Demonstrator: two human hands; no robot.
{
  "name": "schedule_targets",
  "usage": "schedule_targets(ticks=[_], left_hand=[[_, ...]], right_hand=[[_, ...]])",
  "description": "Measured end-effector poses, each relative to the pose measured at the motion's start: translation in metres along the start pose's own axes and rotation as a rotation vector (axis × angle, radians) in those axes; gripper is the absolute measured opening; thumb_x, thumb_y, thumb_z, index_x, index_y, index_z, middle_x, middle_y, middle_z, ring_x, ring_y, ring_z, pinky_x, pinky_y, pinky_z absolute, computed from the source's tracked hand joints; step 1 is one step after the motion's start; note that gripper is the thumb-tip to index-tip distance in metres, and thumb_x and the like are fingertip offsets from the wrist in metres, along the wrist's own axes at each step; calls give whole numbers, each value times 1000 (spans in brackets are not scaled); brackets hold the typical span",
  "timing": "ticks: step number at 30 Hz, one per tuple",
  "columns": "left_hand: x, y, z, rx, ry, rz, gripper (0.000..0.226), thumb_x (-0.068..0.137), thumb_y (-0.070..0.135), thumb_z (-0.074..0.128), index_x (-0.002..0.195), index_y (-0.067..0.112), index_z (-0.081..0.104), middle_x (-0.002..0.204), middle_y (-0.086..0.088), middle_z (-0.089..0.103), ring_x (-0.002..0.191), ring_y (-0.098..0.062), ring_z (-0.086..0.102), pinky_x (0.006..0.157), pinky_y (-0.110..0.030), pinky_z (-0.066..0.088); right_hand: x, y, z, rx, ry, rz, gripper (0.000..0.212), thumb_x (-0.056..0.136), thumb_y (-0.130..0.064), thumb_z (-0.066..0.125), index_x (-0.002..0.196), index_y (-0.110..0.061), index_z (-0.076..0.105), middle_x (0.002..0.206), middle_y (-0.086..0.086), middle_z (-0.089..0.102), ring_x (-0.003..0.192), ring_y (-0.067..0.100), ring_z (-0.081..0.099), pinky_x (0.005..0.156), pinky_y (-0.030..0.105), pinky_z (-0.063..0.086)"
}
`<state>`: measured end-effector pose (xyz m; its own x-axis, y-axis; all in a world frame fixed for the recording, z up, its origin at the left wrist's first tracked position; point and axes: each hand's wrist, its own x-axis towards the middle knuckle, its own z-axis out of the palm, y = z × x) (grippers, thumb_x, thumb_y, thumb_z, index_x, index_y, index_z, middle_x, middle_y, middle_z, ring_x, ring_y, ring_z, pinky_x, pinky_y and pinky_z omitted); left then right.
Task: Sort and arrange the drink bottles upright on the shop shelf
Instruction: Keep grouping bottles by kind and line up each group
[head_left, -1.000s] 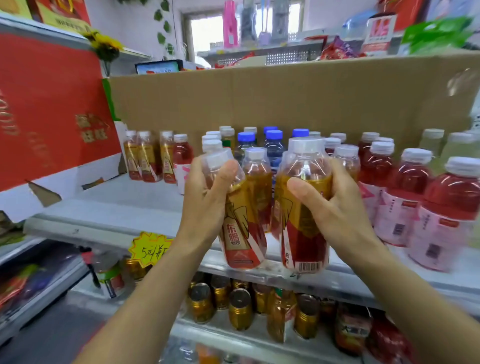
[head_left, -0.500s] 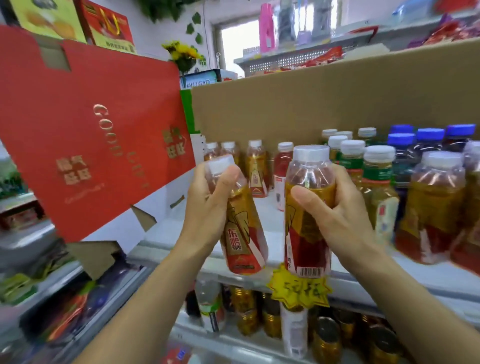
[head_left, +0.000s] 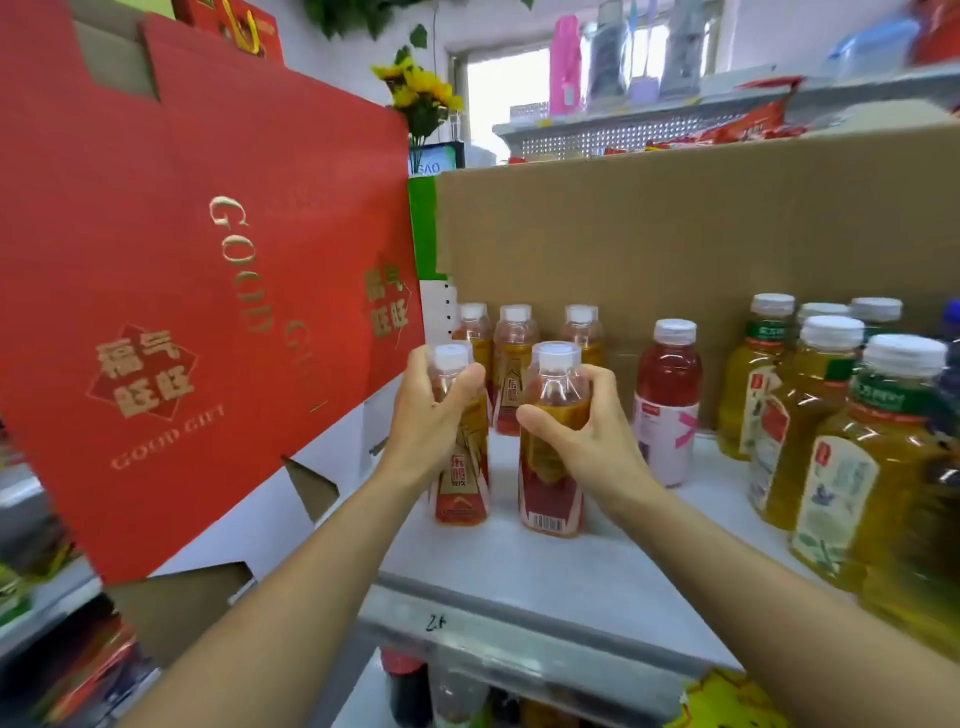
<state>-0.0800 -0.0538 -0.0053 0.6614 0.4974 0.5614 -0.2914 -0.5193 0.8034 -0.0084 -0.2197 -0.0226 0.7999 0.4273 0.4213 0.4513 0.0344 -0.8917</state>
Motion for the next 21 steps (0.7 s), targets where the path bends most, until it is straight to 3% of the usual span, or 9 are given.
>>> schedule_targets(ticks=[5, 8, 13, 16, 19, 21], left_hand=[[43, -25, 9, 24, -17, -51, 34, 89, 52, 60, 114, 32, 51, 110, 1, 66, 104, -17, 65, 94, -50, 53], [64, -36, 13, 33, -8, -61, 31, 92, 46, 62, 116, 31, 50, 114, 1, 64, 109, -19, 62, 98, -50, 50], [76, -46, 15, 56, -17, -64, 27, 94, 46, 61, 114, 36, 47, 116, 5, 62, 111, -16, 60, 100, -48, 49], [74, -42, 14, 96, -39, -84, 32, 97, 47, 57, 122, 34, 43, 121, 8, 58, 118, -16, 56, 101, -43, 47], [70, -36, 14, 208, -74, -135, 64, 99, 50, 50, 152, 26, 24, 154, -2, 37, 143, -23, 33, 116, -44, 31], [59, -33, 15, 288, -74, -152, 77, 99, 48, 50, 159, 24, 7, 164, -3, 17, 150, -22, 14, 119, -43, 18]], right_hand=[[51, 21, 15, -10, -1, 17, 67, 84, -36, 76, 130, -32, 28, 127, -3, 54, 116, 14, 57, 102, 44, 49], [74, 29, 21, -40, -17, 43, 70, 87, -40, 72, 134, -37, 21, 129, -5, 51, 118, 15, 54, 102, 41, 47], [86, 37, 25, -78, 3, 63, 74, 87, -45, 71, 138, -38, 17, 129, -9, 46, 115, 14, 52, 91, 33, 42], [84, 33, 24, -86, -27, 91, 80, 90, -42, 68, 146, -35, 13, 140, -5, 44, 125, 18, 49, 102, 40, 44], [73, 25, 17, -169, -69, 121, 85, 92, -30, 68, 154, -29, 10, 151, 0, 36, 137, 22, 40, 112, 48, 38], [57, 22, 7, -360, 1, 16, 84, 90, -25, 69, 155, -23, 17, 155, 1, 30, 143, 22, 30, 116, 48, 32]])
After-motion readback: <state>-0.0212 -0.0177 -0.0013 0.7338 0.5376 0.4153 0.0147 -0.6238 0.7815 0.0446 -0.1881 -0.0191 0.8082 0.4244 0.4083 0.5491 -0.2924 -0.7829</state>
